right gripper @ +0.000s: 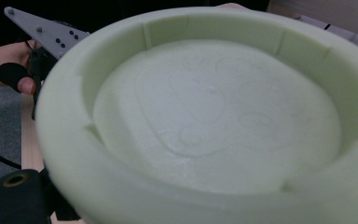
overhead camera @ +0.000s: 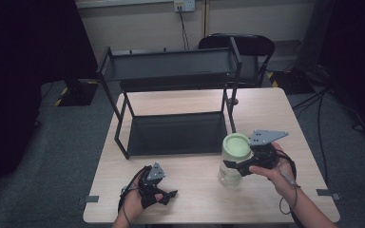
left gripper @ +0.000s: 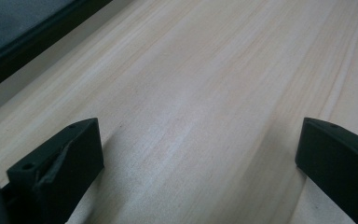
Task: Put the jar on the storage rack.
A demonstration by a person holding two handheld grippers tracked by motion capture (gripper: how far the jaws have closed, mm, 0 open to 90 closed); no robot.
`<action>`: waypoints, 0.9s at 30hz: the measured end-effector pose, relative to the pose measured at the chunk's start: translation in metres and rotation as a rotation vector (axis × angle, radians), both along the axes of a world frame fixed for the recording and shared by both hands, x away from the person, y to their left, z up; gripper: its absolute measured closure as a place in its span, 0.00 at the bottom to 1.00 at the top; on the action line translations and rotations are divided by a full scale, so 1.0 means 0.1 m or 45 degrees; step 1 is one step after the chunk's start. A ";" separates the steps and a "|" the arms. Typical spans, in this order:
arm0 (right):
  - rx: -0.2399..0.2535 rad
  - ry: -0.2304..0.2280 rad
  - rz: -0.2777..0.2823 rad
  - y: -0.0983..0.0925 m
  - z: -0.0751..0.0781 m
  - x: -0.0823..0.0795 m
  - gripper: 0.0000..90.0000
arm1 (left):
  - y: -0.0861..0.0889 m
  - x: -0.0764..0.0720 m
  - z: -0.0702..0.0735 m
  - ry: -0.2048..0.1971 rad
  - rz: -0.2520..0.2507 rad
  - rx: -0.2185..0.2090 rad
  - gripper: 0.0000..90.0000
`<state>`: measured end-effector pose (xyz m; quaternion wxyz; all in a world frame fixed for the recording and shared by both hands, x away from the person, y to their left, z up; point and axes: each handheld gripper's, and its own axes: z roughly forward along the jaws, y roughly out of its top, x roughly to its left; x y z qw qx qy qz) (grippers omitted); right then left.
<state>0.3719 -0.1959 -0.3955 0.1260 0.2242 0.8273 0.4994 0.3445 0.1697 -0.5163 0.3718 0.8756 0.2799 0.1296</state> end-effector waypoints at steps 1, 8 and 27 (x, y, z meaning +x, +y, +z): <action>0.003 -0.002 0.001 0.01 0.01 0.01 0.12 | 0.00 0.00 0.00 0.000 0.000 0.000 0.00; 0.007 -0.005 0.003 0.12 0.12 0.09 0.12 | 0.00 0.00 0.00 0.000 0.000 0.000 0.00; 0.008 -0.002 0.022 0.40 0.31 0.30 0.12 | 0.00 0.00 0.00 0.000 0.000 0.000 0.00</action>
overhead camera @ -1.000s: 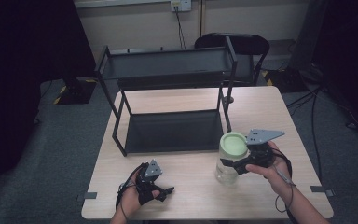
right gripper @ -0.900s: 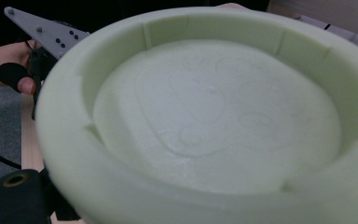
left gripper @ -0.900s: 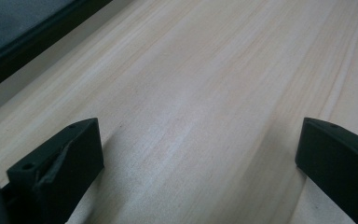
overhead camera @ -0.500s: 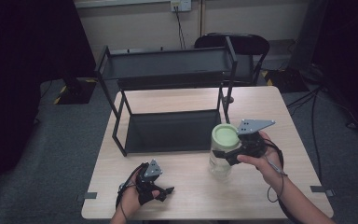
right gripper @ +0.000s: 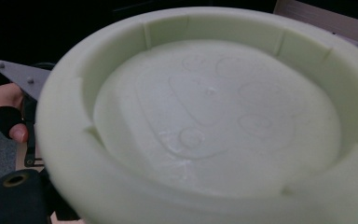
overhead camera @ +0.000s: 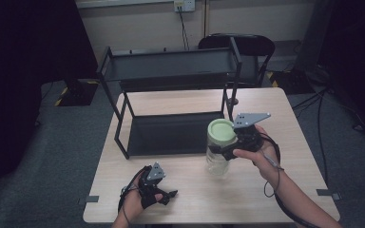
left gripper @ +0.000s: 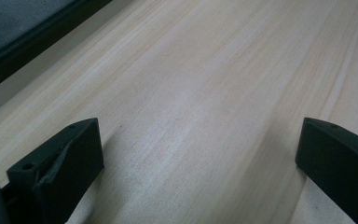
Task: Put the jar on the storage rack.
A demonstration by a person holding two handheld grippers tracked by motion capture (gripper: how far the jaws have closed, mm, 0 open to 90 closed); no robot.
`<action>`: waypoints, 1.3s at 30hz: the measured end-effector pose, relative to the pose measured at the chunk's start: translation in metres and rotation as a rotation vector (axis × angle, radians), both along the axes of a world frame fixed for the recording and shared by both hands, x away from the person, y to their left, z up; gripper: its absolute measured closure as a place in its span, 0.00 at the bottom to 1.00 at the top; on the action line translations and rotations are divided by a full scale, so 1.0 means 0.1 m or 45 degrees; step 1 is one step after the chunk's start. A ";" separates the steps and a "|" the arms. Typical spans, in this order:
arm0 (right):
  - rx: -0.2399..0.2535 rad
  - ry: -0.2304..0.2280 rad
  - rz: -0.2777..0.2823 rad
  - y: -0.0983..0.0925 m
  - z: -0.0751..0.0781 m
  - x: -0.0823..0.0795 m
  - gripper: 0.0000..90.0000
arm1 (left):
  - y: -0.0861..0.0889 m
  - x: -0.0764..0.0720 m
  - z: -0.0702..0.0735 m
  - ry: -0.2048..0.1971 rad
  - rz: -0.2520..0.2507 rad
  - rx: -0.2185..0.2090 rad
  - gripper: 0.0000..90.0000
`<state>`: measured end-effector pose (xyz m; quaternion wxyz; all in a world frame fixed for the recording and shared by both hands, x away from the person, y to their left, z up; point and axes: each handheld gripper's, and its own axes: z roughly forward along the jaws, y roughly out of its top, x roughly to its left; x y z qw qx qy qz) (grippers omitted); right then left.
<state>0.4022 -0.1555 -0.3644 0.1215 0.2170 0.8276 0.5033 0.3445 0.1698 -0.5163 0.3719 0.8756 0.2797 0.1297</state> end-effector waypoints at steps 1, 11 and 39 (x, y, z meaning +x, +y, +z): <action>0.000 -0.001 0.000 0.02 0.01 0.02 0.12 | 0.00 0.00 0.00 0.000 0.000 0.000 0.00; 0.003 0.006 -0.006 0.14 0.05 0.13 0.12 | 0.00 0.00 0.00 0.000 0.000 0.000 0.00; -0.038 -0.002 -0.022 0.49 0.15 0.45 0.12 | 0.00 0.00 0.00 0.000 0.001 -0.001 0.00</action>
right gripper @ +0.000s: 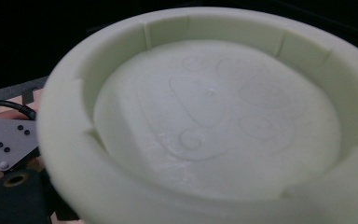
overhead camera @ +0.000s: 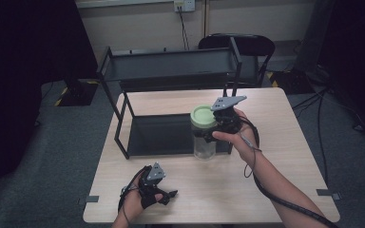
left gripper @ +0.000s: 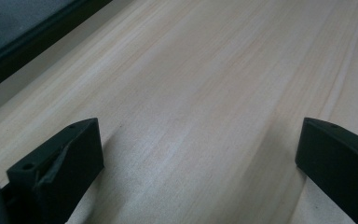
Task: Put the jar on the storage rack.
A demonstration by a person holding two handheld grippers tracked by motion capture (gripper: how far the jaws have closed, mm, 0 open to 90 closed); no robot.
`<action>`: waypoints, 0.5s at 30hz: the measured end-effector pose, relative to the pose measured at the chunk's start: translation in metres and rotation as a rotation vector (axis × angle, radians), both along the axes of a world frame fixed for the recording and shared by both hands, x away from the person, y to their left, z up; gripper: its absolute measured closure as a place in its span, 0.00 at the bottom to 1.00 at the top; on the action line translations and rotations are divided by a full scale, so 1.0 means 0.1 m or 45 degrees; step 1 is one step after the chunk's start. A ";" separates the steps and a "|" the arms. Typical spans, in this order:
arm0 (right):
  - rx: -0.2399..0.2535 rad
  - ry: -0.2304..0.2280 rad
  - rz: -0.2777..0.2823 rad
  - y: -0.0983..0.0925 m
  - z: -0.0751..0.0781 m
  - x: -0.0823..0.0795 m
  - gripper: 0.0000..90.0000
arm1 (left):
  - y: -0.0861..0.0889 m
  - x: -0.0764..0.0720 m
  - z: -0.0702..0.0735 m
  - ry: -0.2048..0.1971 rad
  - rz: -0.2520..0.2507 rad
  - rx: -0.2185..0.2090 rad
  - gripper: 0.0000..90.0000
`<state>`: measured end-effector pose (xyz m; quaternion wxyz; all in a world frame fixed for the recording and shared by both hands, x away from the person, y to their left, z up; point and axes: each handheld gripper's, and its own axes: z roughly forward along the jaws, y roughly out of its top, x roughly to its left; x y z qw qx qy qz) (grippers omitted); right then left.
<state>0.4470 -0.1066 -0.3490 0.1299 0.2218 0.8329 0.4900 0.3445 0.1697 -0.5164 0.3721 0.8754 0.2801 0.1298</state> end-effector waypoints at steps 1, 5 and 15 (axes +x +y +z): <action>0.000 0.002 -0.001 0.02 0.00 0.01 0.12 | 0.00 0.00 0.00 0.000 -0.001 0.000 0.00; -0.001 0.002 -0.004 0.09 0.02 0.06 0.12 | 0.00 0.00 0.00 0.000 -0.001 0.000 0.00; -0.016 0.007 -0.014 0.24 0.01 0.18 0.12 | 0.00 0.00 0.00 0.000 -0.001 0.000 0.00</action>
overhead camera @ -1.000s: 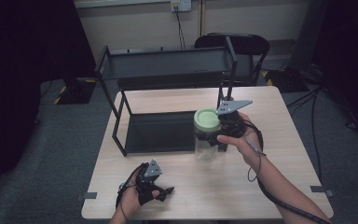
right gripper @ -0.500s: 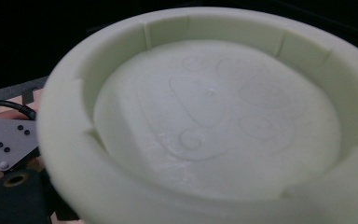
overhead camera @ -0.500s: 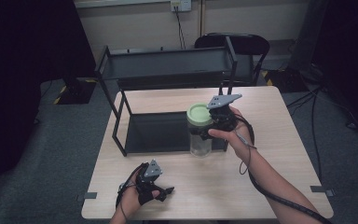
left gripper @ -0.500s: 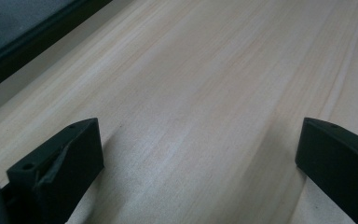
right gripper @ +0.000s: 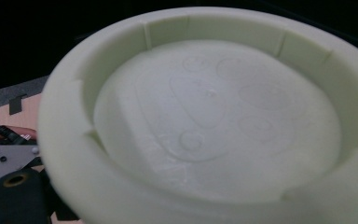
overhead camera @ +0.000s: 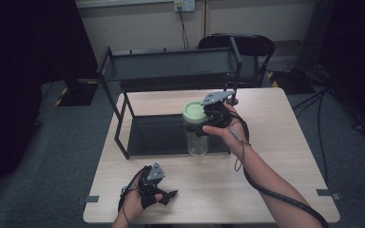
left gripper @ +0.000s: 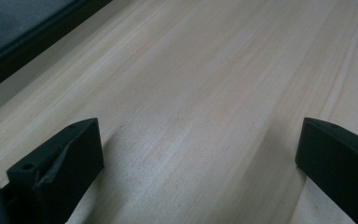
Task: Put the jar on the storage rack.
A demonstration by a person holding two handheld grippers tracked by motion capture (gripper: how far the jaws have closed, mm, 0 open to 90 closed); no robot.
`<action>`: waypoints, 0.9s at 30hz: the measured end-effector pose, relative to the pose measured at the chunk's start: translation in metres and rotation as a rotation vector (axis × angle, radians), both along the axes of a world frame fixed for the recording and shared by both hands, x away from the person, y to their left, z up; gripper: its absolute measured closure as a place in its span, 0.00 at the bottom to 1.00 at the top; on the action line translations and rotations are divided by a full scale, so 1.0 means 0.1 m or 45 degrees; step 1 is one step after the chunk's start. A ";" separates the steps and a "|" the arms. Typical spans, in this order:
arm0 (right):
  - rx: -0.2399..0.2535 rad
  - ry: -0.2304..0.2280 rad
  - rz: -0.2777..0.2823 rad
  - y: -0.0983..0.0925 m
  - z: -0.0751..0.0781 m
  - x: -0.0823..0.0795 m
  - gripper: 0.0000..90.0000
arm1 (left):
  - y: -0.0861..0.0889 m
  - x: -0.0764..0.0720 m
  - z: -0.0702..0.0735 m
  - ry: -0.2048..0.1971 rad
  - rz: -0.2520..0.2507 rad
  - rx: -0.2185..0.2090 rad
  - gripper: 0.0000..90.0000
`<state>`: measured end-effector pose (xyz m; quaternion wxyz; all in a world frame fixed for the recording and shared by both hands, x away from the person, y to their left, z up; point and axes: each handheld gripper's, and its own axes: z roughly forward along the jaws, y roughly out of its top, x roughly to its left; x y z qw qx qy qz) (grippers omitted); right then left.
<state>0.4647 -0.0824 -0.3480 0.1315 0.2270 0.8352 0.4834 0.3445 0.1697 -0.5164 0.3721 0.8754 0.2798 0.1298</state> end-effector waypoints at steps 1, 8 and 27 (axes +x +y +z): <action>-0.005 0.004 -0.001 0.01 -0.01 0.01 0.12 | 0.00 0.00 0.00 0.000 0.000 0.000 0.00; 0.013 0.010 -0.021 0.08 -0.05 0.12 0.12 | 0.00 0.00 0.00 0.000 0.000 0.000 0.00; 0.009 0.020 -0.057 0.26 -0.09 0.30 0.12 | 0.00 0.00 0.00 -0.002 0.000 0.000 0.00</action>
